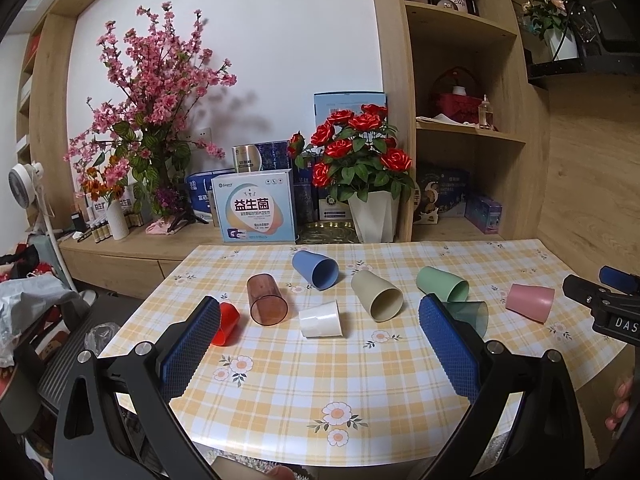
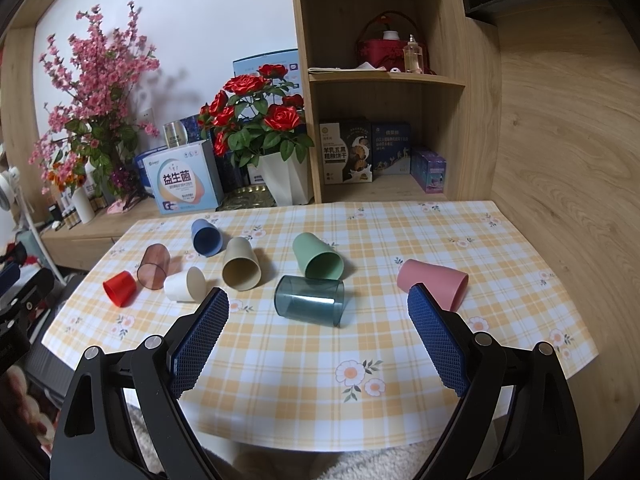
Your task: Flip cup upside down
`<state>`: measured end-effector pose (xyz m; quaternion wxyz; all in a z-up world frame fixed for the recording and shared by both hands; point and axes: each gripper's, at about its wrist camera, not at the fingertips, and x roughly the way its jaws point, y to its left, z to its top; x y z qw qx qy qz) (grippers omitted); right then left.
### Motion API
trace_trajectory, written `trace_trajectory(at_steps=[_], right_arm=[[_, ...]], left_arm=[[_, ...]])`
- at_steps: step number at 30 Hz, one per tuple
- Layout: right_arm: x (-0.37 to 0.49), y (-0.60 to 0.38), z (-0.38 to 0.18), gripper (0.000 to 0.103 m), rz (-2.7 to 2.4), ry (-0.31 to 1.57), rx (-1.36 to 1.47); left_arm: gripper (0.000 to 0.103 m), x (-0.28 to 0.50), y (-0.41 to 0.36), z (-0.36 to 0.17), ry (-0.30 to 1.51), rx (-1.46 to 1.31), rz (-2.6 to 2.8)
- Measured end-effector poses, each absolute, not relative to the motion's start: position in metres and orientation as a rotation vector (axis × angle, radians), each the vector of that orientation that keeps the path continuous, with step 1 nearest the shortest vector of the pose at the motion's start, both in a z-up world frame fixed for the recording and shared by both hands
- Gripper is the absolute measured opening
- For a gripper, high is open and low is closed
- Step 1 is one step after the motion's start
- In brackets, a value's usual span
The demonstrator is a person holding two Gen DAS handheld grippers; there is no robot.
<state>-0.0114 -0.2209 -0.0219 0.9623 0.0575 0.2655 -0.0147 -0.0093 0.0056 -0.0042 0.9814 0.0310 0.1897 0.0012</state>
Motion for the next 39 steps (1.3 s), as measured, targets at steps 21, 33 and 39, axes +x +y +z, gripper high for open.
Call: trace_trajectory(at_steps=[21, 33, 39], right_arm=[[0.002, -0.244, -0.038, 0.088, -0.016, 0.58, 0.197], [0.03, -0.324, -0.065, 0.088, -0.174, 0.666, 0.213], [0.053, -0.343, -0.087, 0.088, -0.177, 0.75, 0.208]], left_arm=[[0.097, 0.024, 0.017, -0.012, 0.418, 0.091, -0.044], [0.097, 0.072, 0.058, -0.049, 0.567, 0.05, 0.055], [0.097, 0.084, 0.064, -0.068, 0.613, 0.064, 0.082]])
